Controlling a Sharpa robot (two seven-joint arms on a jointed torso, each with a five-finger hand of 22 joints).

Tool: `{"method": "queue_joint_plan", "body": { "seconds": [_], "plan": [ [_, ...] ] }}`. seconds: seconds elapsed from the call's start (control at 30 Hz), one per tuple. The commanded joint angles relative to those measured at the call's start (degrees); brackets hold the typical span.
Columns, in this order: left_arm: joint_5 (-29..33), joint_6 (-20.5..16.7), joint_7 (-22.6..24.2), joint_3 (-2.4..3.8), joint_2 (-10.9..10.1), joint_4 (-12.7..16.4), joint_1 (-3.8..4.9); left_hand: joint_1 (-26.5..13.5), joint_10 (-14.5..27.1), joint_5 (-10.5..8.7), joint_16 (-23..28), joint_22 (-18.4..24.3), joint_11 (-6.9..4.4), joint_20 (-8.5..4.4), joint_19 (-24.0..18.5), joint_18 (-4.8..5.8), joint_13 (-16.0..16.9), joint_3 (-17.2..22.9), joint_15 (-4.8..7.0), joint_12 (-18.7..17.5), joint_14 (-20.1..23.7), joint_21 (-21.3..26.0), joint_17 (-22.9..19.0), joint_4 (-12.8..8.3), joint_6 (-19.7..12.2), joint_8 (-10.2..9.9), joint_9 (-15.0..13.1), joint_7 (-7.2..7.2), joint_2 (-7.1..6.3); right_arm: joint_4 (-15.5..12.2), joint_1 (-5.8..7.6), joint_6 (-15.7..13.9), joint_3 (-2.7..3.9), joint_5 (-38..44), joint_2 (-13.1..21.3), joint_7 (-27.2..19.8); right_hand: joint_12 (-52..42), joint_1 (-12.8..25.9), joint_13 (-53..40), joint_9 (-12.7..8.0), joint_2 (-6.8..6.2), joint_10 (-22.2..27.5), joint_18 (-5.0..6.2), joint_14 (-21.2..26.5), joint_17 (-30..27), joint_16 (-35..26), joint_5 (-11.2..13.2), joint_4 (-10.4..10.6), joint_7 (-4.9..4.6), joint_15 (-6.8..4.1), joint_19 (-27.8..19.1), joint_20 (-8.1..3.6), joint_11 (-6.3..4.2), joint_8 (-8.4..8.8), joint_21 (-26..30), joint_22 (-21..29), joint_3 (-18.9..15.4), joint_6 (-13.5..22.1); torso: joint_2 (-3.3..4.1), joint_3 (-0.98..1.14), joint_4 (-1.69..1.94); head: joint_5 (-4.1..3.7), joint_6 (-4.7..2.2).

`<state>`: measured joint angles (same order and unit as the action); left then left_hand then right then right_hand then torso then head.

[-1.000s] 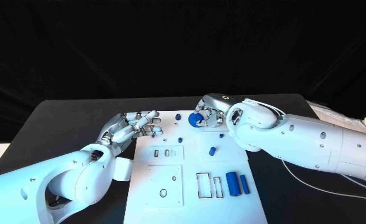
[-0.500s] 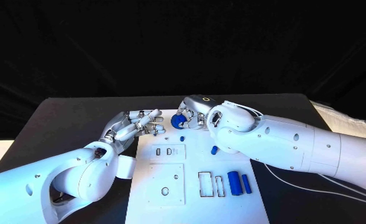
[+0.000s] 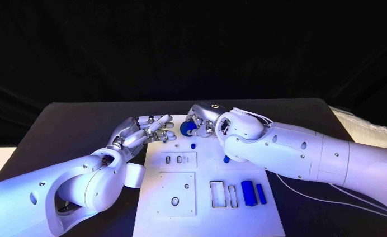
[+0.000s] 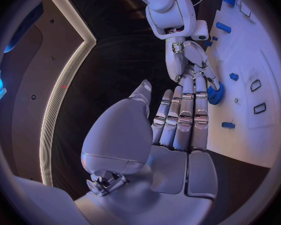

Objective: Assemble the parts on the task board

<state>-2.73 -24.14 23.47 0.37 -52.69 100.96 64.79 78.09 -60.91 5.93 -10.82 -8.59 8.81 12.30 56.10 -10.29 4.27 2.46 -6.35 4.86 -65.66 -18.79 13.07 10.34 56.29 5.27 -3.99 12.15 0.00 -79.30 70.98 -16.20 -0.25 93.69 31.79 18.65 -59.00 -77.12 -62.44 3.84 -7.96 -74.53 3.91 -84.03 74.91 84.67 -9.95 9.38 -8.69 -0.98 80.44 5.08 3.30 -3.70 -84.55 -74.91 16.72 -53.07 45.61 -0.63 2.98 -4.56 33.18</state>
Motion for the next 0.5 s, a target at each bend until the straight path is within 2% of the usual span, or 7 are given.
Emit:
{"method": "queue_joint_plan", "body": {
  "seconds": [0.03, 0.13, 0.27, 0.5],
  "plan": [
    [-0.3, 1.0, 0.3, 0.04, 0.1, 0.2, 0.05, 0.5, 0.0, -0.28, 0.3, 0.0, 0.42, 0.12, 0.2, -0.11, 0.0, 0.0, 0.09, -0.2, 0.5, 0.0, 0.1, -0.5, 0.1, -0.4, 0.1, 0.12, 0.06, 0.6, -0.18, 1.4, -0.14, 0.8, -0.2, -0.1, 0.9, -0.4, 0.8, -0.9, -1.44, 0.5, -0.81, -3.8, 4.3, 0.0, 0.6, 0.5, -1.18, 1.04, -0.2, 0.97, 1.14, 0.81, 0.2, -0.9, -2.2, 12.8, -0.02, 0.03, -0.03, 0.00, -0.03],
    [-0.3, 1.0, 0.3, 0.04, 0.1, 0.2, 0.05, 0.5, 0.0, -0.28, 0.3, 0.0, 0.42, 0.12, 0.2, -0.11, 0.0, 0.0, 0.09, -0.2, 0.5, 0.0, 0.1, -0.5, 0.1, -0.4, 0.1, 0.12, 0.06, 0.8, -0.19, 1.3, -0.15, 0.7, -0.2, -0.2, 1.4, -0.9, 1.3, -0.8, -1.63, 1.0, -0.74, -3.8, 4.3, -0.1, 0.8, 1.7, -1.50, 1.39, -0.3, 1.47, 1.51, 0.82, 0.3, -0.8, -4.5, 14.5, -0.02, 0.06, 0.00, -0.07, -0.01],
    [-0.3, 1.0, 0.2, 0.04, 0.0, 0.2, 0.05, 0.5, 0.0, -0.28, 0.3, 0.0, 0.42, 0.12, 0.2, -0.11, 0.0, 0.0, 0.09, -0.2, 0.5, 0.0, 0.1, -0.5, 0.1, -0.4, 0.1, 0.12, 0.06, 0.8, -0.19, 1.2, -0.15, 0.5, -0.1, -0.4, 1.5, -2.1, 1.6, -0.6, -1.57, 1.2, -0.70, -3.7, 4.3, -0.1, 0.8, 3.9, -1.58, 1.54, -0.4, 1.75, 1.63, 0.56, 0.3, -0.7, -6.9, 12.7, -0.02, 0.06, 0.01, -0.12, 0.08],
    [-0.3, 1.0, 0.2, 0.04, 0.0, 0.1, 0.05, 0.6, 0.0, -0.29, 0.4, 0.0, 0.42, 0.12, 0.2, -0.11, 0.0, 0.0, 0.09, -0.3, 0.5, 0.0, 0.1, -0.6, 0.1, -0.4, 0.1, 0.13, 0.11, 0.6, -0.19, 1.4, -0.16, -0.2, 0.5, -0.6, 0.8, -2.9, 1.3, 0.2, -0.91, 1.1, -0.70, -3.7, 4.3, -0.1, 0.7, 5.7, -1.07, 1.30, -0.3, 1.63, 1.26, -0.74, 0.3, -0.8, -8.0, 3.6, -0.02, 0.04, -0.02, -0.13, 0.12]
  ]
}}
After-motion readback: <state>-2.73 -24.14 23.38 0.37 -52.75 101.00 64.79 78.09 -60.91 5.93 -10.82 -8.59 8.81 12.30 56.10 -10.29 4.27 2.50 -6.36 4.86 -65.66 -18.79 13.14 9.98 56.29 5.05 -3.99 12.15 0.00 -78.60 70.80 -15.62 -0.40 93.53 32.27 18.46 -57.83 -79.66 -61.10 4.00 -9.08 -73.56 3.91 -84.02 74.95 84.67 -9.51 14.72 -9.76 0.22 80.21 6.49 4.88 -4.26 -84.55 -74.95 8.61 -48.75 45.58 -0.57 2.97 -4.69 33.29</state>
